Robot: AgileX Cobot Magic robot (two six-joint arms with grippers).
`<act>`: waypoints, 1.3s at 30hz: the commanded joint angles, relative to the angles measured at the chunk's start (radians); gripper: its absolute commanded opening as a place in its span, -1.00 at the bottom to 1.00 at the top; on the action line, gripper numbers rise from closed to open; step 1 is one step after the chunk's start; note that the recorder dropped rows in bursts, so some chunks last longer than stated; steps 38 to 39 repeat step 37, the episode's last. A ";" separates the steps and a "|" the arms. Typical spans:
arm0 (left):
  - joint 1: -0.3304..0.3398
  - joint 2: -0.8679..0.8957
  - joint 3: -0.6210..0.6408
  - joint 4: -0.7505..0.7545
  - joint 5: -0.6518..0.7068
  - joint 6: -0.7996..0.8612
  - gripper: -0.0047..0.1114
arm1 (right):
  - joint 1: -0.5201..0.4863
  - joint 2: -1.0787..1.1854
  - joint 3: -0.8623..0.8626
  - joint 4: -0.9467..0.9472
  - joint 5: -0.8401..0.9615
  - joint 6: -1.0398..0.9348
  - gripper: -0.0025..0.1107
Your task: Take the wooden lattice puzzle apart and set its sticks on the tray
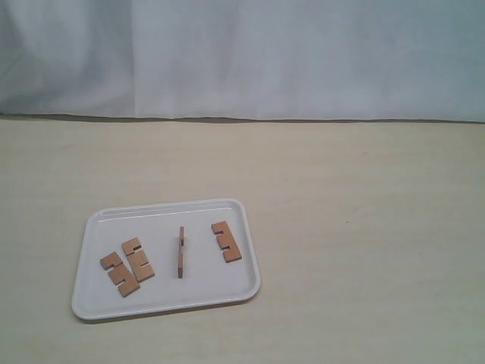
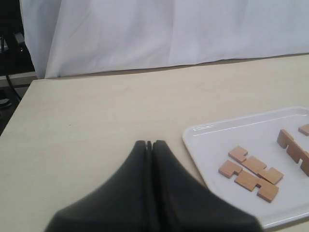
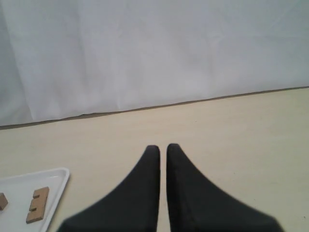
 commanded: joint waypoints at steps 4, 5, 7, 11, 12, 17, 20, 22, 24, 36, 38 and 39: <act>0.003 -0.002 0.003 -0.002 -0.005 -0.001 -0.92 | -0.001 -0.005 0.003 -0.021 0.120 -0.002 -0.88; 0.003 -0.002 0.003 -0.002 -0.005 -0.001 -0.92 | -0.001 -0.005 0.003 -0.021 0.173 -0.002 -0.88; 0.003 -0.002 0.003 -0.002 -0.005 -0.001 -0.92 | -0.001 -0.005 0.003 -0.021 0.165 -0.002 -0.88; 0.003 -0.002 0.003 -0.002 -0.005 -0.001 -0.92 | -0.001 -0.005 0.003 -0.021 0.165 -0.002 -0.88; 0.003 -0.002 0.003 -0.002 -0.005 -0.001 -0.92 | -0.001 -0.005 0.003 -0.021 0.165 -0.002 -0.88; 0.003 -0.002 0.003 -0.002 -0.005 -0.001 -0.92 | -0.001 -0.005 0.003 -0.021 0.167 -0.002 -0.88; 0.003 -0.002 0.003 -0.002 -0.005 -0.001 -0.92 | -0.001 -0.005 0.003 -0.021 0.167 -0.002 -0.88; 0.003 -0.002 0.003 -0.002 -0.005 -0.001 -0.92 | -0.001 -0.005 0.003 -0.021 0.167 -0.002 -0.88; 0.003 -0.002 0.003 -0.002 -0.005 -0.001 -0.92 | -0.001 -0.005 0.003 -0.021 0.167 -0.002 -0.88; 0.003 -0.002 0.003 -0.002 -0.005 -0.001 -0.92 | -0.001 -0.005 0.003 -0.021 0.167 -0.002 -0.88; 0.003 -0.002 0.003 -0.002 -0.005 -0.001 -0.92 | -0.001 -0.005 0.003 -0.021 0.167 -0.002 -0.88; 0.003 -0.002 0.003 -0.002 -0.005 -0.001 -0.92 | -0.001 -0.005 0.003 -0.021 0.167 -0.002 -0.88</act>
